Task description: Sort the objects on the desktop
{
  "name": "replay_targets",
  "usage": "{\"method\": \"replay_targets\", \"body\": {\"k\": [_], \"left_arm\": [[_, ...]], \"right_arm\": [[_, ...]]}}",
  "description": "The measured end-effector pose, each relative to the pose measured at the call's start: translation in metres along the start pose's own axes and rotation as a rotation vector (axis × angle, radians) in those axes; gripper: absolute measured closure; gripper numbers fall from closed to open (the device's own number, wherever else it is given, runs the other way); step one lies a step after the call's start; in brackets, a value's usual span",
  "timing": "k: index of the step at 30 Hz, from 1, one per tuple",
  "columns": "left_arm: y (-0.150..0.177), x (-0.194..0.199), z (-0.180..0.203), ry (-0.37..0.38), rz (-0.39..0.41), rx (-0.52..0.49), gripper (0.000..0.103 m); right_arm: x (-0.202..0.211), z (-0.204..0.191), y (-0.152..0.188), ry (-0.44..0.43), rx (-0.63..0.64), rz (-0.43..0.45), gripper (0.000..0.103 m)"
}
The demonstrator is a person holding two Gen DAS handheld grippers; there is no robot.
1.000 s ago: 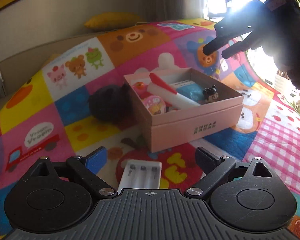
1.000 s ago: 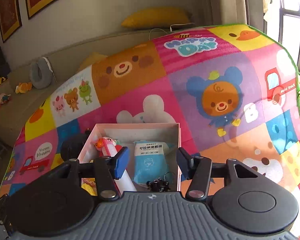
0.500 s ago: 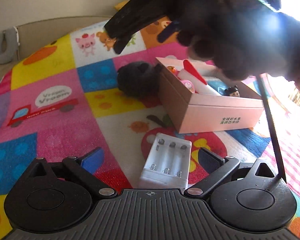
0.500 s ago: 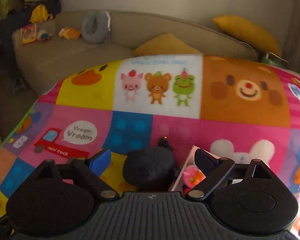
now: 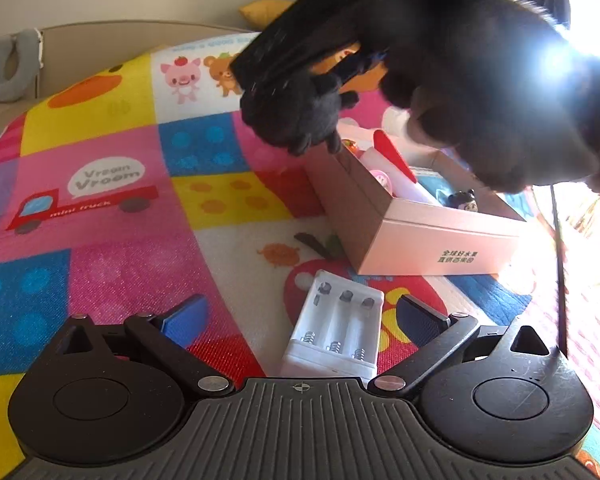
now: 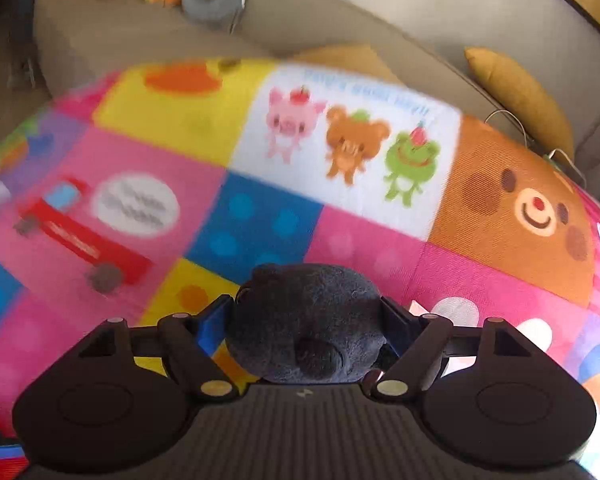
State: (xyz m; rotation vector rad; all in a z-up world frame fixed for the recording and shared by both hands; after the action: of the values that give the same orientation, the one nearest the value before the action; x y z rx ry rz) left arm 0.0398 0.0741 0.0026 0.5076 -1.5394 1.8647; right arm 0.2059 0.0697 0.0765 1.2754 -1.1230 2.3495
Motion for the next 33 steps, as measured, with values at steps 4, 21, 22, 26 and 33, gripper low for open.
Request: {"method": "replay_targets", "body": {"k": [4, 21, 22, 26, 33], "left_arm": [[0.000, 0.008, -0.005, 0.025, 0.045, 0.026, 0.000], [0.017, 0.046, 0.046, -0.128, -0.010, -0.045, 0.000], [0.018, 0.046, 0.054, -0.117, -0.014, -0.064, 0.000], [0.028, 0.036, 0.084, -0.077, -0.063, -0.133, 0.000], [0.034, 0.014, 0.127, -0.021, -0.115, -0.243, 0.000]], "right_arm": [[0.073, 0.025, 0.020, -0.169, -0.109, 0.108, 0.024], [0.118, 0.019, 0.276, -0.234, -0.347, 0.133, 0.020], [0.122, 0.018, 0.283, -0.232, -0.346, 0.153, 0.018], [0.135, 0.019, 0.304, -0.200, -0.341, 0.185, 0.013], [0.144, 0.043, 0.334, -0.100, -0.419, 0.185, 0.006]]}}
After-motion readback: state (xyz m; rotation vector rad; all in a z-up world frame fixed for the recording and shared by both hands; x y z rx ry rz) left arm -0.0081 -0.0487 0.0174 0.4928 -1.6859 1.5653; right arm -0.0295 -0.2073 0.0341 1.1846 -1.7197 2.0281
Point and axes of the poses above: each gripper's, at about its wrist camera, not at the fingertips, and x roughly against the way its jaws point, z to its right, y to its underside, the point moved 3 cm from there along -x, roughly the way its jaws point, and after that the axes turned 10 degrees about -z, right-handed, at the moved point
